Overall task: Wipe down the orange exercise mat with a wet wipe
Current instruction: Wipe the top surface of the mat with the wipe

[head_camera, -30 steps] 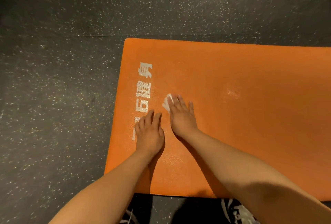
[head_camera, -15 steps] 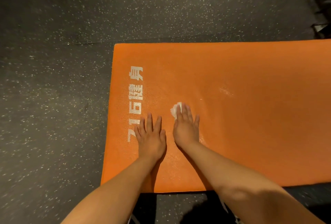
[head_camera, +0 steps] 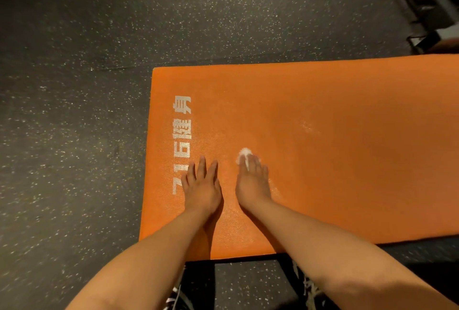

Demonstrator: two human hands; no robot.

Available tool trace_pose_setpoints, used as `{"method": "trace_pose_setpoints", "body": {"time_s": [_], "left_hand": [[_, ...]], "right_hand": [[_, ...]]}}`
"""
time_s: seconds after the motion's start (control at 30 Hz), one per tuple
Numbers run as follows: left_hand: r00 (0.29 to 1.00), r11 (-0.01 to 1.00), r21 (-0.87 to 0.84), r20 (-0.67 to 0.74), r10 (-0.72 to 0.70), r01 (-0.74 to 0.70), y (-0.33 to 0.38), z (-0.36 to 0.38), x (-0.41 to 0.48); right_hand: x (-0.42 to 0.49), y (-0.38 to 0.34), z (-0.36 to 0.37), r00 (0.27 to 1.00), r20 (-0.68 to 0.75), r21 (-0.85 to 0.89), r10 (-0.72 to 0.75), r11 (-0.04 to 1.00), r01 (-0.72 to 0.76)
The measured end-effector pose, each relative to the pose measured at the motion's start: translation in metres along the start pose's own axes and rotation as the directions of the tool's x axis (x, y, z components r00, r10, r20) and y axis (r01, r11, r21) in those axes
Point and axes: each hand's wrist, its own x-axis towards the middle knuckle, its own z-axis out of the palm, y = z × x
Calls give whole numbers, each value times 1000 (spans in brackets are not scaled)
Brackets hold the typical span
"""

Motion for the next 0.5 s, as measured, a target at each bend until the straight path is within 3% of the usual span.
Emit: {"method": "trace_pose_setpoints", "body": {"time_s": [0.1, 0.17, 0.33, 0.37, 0.5], "left_hand": [[1000, 1000, -10, -21, -6, 6, 2, -2, 2], [999, 1000, 4, -41, 0, 0, 0, -4, 4], [998, 1000, -3, -64, -19, 19, -10, -14, 21], [997, 999, -14, -67, -30, 29, -11, -17, 27], [991, 996, -61, -119, -64, 58, -16, -27, 55]], "right_hand": [[-7, -15, 10, 967, 46, 22, -251, 968, 250], [5, -8, 9, 948, 49, -6, -313, 950, 314], [52, -4, -5, 999, -48, 42, -11, 999, 13], [57, -14, -5, 999, -38, 68, -13, 998, 16], [70, -47, 3, 949, 31, 51, -313, 949, 312]]}}
